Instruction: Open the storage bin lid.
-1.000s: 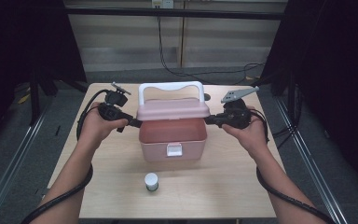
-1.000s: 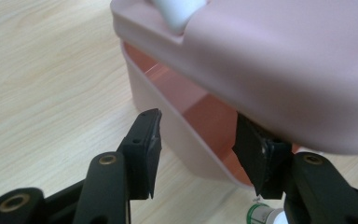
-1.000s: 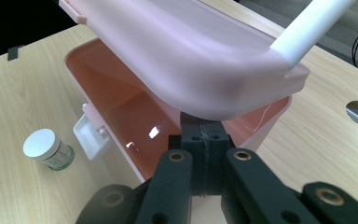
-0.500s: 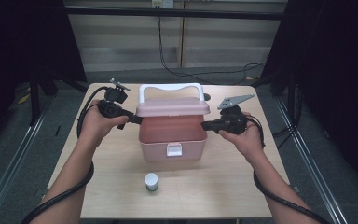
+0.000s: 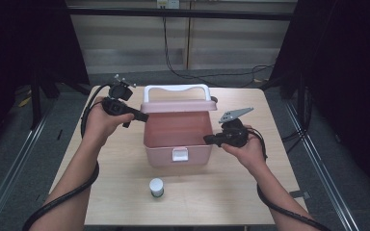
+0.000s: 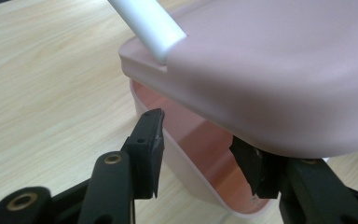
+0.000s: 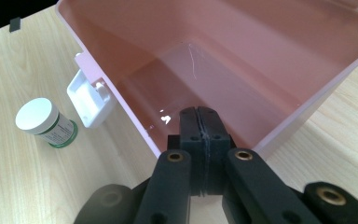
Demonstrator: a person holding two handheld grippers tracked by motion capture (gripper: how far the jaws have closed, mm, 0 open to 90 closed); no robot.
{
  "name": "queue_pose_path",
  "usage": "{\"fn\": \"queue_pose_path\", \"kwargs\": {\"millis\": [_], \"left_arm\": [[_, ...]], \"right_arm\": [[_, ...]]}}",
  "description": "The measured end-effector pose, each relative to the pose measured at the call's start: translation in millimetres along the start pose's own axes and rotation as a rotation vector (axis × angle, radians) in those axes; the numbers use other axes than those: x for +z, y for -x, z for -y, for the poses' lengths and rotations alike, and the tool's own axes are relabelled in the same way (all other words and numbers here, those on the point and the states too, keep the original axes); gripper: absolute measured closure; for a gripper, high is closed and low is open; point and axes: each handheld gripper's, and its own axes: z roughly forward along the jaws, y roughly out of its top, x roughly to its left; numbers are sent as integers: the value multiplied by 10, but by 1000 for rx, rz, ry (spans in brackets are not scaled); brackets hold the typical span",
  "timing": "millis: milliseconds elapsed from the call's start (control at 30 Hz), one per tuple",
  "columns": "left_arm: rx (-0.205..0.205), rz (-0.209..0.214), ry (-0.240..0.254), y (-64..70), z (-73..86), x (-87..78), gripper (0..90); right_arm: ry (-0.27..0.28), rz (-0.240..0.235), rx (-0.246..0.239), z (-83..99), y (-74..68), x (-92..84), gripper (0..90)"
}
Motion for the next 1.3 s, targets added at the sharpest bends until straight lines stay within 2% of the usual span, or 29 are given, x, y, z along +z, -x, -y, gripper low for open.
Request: {"fn": "queue_pose_path", "kwargs": {"millis": [200, 333, 867, 1133, 1300], "left_arm": [[16, -6, 16, 19, -63, -27, 597], [-8, -20, 23, 14, -114, -52, 627], [-51, -60, -14, -5, -279, -71, 689], [-65, -92, -13, -10, -385, -81, 718], [-90, -102, -15, -11, -429, -81, 731]], "right_arm": [[-1, -2, -3, -1, 1, 0, 896], [2, -1, -2, 3, 0, 0, 895], [5, -13, -16, 16, -9, 18, 898], [17, -22, -19, 36, -7, 22, 900], [13, -20, -25, 35, -11, 25, 900]]}}
